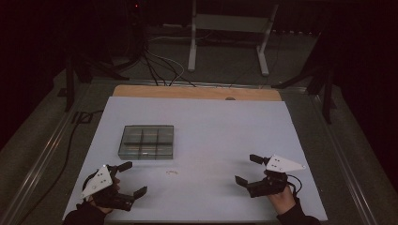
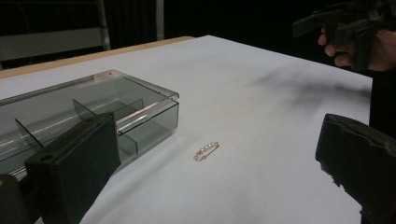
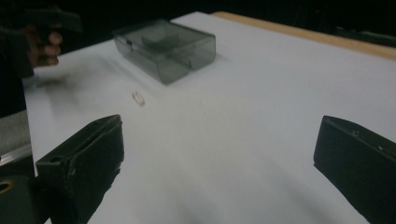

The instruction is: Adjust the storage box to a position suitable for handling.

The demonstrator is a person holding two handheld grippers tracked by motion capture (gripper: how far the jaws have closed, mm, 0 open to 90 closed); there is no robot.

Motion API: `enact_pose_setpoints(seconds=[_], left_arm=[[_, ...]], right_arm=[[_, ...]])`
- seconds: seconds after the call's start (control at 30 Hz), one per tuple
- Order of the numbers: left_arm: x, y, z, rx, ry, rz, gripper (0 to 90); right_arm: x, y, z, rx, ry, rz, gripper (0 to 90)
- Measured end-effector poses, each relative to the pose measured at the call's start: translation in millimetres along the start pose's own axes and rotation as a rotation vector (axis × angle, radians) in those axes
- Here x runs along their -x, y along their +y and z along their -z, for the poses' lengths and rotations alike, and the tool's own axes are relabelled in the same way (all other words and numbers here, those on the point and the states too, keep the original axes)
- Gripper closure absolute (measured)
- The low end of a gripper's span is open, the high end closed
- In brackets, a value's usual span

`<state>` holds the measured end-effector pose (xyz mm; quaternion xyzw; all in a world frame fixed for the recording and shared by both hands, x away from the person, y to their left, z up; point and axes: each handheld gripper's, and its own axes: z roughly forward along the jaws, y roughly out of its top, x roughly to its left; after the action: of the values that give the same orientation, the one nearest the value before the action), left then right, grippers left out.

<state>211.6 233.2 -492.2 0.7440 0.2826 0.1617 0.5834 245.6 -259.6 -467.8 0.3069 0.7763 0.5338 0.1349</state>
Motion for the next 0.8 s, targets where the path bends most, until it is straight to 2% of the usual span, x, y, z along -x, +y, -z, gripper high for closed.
enact_pose_setpoints(seconds=[0.23,0.5,0.8], left_arm=[[-0.6,0.2,0.1,0.005,-0.003,0.004,0.6],[-2.6,0.6,2.8,0.020,0.006,0.010,0.6],[-1.1,1.2,2.6,0.019,0.002,0.007,0.6]], right_arm=[[-2.1,15.4,-15.0,0.019,0.037,0.008,1.7],[-14.2,37.4,-49.8,0.017,0.114,0.048,1.8],[-27.2,52.9,-83.6,0.010,0.171,0.081,2.8]])
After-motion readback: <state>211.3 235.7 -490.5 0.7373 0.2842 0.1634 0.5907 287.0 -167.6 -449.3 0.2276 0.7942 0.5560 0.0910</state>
